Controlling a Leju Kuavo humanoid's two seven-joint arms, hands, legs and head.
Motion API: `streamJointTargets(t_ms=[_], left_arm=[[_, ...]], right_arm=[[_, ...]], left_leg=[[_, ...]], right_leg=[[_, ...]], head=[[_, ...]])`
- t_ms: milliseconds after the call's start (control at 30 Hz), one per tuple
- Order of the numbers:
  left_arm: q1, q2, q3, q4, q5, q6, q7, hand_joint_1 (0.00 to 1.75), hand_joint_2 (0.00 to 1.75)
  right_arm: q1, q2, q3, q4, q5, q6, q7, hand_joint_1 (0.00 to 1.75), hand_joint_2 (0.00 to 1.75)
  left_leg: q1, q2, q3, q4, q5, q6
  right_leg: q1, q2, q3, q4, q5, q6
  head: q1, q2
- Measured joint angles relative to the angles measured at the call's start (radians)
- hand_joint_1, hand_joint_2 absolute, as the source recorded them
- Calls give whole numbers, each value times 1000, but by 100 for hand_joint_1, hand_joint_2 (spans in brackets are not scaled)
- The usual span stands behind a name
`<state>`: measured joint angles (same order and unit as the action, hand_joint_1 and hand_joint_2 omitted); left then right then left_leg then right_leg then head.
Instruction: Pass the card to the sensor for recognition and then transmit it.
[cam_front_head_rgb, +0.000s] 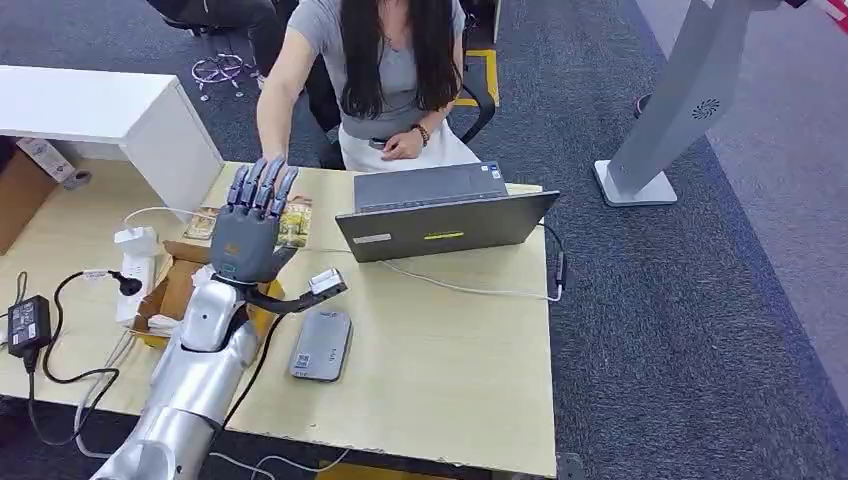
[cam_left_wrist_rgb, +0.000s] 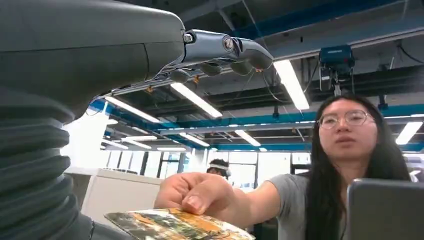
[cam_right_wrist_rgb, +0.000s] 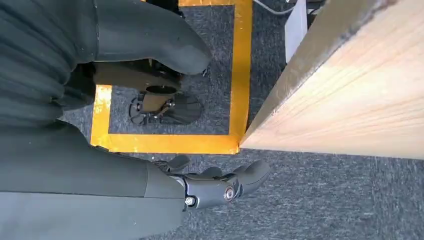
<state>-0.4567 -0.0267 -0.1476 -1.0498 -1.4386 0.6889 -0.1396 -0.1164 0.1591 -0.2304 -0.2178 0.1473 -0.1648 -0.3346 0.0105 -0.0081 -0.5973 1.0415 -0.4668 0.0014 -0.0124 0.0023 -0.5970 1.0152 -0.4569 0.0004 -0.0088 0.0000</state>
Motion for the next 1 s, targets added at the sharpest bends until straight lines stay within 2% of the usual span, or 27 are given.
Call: streamJointTargets(t_ms=[33,67,333,1000], left_arm=[[0,0,-1,1,3,0,0,0,175],[0,1,-2,1,6,0,0,175,175],[0,6,-8,11,48,0,-19,175,175],[-7,-2,-30,28,63,2,-29,175,175]], right_arm=[[0,0,0,0,0,0,0,0,175],[1,0,0,0,0,0,0,0,175],[1,0,0,0,21,5,2,0,175],[2,0,0,0,24,6,3,0,175]], left_leg=[[0,0,0,0,0,0],[0,0,0,0,0,0],[0,0,-1,0,0,0],[0,0,-1,0,0,0]], right_leg=[[0,0,0,0,0,0],[0,0,0,0,0,0],[0,0,-1,0,0,0],[0,1,-1,0,0,0]], head=[[0,0],[0,0],[0,0],[0,0]])
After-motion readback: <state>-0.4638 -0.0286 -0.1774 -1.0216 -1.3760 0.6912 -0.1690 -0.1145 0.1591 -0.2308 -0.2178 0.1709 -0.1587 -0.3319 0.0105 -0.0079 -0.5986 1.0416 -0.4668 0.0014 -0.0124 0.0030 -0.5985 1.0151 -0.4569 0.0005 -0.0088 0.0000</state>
